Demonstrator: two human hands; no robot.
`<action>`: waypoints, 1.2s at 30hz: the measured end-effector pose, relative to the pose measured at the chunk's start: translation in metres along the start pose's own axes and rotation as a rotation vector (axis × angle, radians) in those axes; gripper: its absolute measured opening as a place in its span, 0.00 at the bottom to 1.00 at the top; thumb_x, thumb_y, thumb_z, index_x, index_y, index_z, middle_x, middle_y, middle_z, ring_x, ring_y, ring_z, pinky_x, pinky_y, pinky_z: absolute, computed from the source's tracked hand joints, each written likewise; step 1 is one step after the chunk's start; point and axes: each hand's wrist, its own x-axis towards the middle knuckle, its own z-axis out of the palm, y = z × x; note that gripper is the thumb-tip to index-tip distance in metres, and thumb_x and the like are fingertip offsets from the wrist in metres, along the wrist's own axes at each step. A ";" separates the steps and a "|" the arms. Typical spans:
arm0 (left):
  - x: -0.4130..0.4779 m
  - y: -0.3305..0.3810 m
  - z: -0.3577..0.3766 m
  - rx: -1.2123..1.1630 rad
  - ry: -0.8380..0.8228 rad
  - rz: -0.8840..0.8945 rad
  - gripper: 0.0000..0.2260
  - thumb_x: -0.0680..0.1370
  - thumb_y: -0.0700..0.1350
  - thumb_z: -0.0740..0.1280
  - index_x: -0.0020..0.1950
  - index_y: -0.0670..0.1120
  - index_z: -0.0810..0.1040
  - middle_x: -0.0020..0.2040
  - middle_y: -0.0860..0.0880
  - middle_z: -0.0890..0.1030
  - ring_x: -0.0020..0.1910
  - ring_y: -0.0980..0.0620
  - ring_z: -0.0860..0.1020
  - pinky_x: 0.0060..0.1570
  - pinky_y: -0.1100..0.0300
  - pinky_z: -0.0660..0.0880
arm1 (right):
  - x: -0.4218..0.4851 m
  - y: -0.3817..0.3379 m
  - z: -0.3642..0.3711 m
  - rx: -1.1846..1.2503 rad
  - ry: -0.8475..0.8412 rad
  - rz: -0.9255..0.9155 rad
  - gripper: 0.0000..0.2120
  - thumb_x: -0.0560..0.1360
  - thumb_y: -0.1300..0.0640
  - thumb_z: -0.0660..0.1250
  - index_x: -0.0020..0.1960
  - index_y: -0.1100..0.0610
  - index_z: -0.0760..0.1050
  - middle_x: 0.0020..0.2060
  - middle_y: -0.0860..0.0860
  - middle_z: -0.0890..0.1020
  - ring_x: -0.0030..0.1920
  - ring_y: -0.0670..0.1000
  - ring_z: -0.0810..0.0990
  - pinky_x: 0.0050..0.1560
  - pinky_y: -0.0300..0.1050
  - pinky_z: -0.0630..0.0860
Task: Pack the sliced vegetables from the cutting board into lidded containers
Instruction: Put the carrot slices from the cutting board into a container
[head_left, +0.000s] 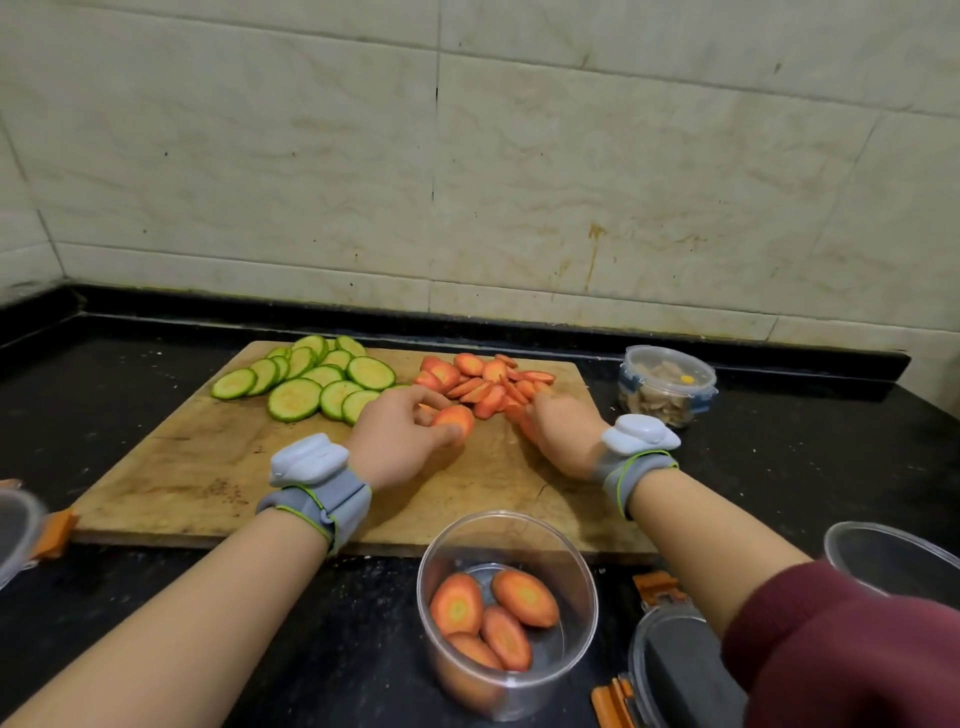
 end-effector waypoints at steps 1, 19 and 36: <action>-0.005 0.001 -0.005 -0.035 -0.011 0.001 0.09 0.70 0.45 0.74 0.48 0.50 0.78 0.31 0.52 0.74 0.29 0.56 0.71 0.34 0.59 0.68 | -0.006 -0.002 -0.005 0.060 -0.021 0.000 0.18 0.83 0.53 0.53 0.65 0.63 0.71 0.63 0.60 0.74 0.64 0.60 0.72 0.58 0.44 0.62; -0.103 0.033 -0.027 0.057 -0.265 0.106 0.11 0.66 0.45 0.78 0.44 0.48 0.79 0.30 0.54 0.80 0.28 0.61 0.75 0.33 0.65 0.71 | -0.117 -0.040 -0.053 0.108 -0.226 -0.133 0.17 0.82 0.54 0.54 0.39 0.60 0.73 0.40 0.57 0.76 0.42 0.55 0.74 0.44 0.45 0.68; -0.109 0.041 -0.018 0.547 -0.363 0.329 0.07 0.74 0.51 0.70 0.48 0.51 0.84 0.50 0.54 0.77 0.58 0.52 0.65 0.59 0.56 0.67 | -0.130 -0.045 -0.043 0.067 -0.121 -0.145 0.13 0.78 0.47 0.62 0.47 0.55 0.79 0.65 0.50 0.70 0.65 0.53 0.63 0.67 0.54 0.62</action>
